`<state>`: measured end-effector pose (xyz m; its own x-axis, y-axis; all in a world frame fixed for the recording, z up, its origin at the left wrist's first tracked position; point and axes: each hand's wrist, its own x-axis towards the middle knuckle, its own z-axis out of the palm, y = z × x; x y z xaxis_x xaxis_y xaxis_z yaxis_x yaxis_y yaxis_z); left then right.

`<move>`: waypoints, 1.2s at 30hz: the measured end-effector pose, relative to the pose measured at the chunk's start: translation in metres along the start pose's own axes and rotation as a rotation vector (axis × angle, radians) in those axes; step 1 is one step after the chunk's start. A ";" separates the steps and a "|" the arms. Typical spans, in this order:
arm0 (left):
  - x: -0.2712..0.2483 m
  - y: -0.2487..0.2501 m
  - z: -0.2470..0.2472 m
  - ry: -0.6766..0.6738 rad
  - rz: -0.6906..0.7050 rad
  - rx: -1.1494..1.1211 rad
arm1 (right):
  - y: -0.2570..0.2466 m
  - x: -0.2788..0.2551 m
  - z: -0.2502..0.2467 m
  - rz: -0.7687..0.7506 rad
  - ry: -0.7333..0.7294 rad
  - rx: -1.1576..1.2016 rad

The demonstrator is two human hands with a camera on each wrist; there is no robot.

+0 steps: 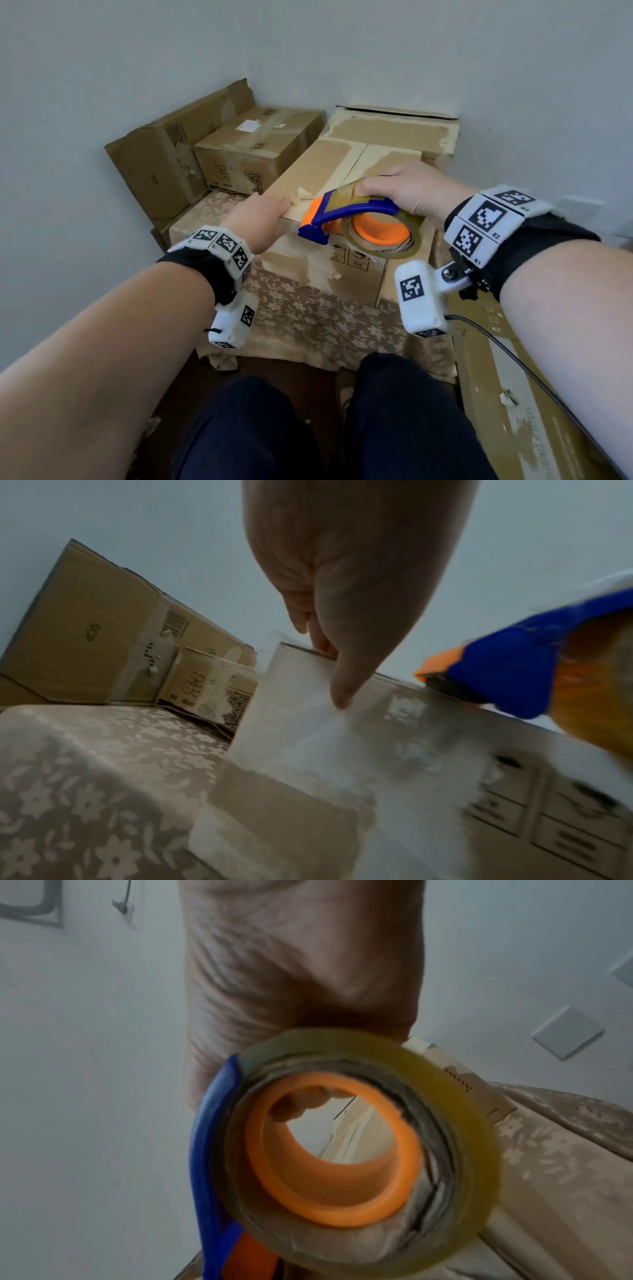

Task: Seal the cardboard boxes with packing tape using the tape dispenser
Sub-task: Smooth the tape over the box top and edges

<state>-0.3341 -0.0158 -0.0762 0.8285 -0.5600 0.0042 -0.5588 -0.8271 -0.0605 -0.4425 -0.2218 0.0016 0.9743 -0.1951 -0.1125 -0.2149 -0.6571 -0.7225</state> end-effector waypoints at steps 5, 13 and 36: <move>-0.013 0.025 -0.002 -0.015 0.076 -0.129 | 0.002 -0.010 0.002 -0.022 0.021 0.066; -0.020 0.037 -0.009 -0.078 0.058 -0.079 | 0.017 -0.011 0.004 -0.063 0.063 0.152; -0.014 0.039 -0.010 -0.130 0.032 0.032 | 0.081 -0.032 -0.050 -0.007 -0.025 0.073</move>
<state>-0.3680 -0.0411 -0.0684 0.8092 -0.5736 -0.1275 -0.5854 -0.8057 -0.0902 -0.4947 -0.3048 -0.0188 0.9773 -0.1723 -0.1235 -0.2039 -0.6035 -0.7708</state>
